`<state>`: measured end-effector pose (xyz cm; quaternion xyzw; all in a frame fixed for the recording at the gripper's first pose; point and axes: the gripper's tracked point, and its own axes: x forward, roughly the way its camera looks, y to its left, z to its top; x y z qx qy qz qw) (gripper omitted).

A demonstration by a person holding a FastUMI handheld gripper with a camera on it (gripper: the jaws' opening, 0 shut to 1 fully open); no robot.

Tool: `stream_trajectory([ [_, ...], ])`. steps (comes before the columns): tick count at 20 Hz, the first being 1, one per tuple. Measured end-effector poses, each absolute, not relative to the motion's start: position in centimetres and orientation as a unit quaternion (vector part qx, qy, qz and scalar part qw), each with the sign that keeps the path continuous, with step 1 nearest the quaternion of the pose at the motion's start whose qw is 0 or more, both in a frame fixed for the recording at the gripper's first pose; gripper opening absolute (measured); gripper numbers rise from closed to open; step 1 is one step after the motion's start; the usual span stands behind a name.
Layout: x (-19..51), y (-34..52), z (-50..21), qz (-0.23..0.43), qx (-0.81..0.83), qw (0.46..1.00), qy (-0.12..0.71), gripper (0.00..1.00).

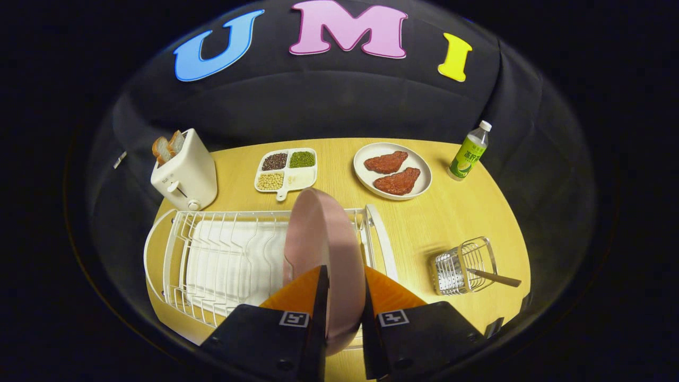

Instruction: Take the plate from the dish rack, then take the spoon from the basket and place it into the plate.

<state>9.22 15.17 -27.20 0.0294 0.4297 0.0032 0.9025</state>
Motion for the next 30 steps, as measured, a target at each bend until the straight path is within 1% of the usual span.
stream_trajectory([
  [4,10.5,15.1,-24.2,-0.006,-0.042,0.913,0.406,0.29],
  [7,11.2,14.9,-22.0,-0.004,-0.071,0.922,0.381,0.29],
  [9,11.0,14.8,-20.3,0.001,-0.061,0.93,0.362,0.29],
  [14,8.3,13.9,-17.2,0.037,-0.008,0.942,0.334,0.29],
  [19,3.7,11.6,-15.0,0.073,0.046,0.942,0.324,0.29],
  [24,-2.2,9.6,-16.0,0.101,0.091,0.929,0.343,0.29],
  [30,-9.8,7.9,-22.2,0.12,0.155,0.891,0.41,0.29],
])
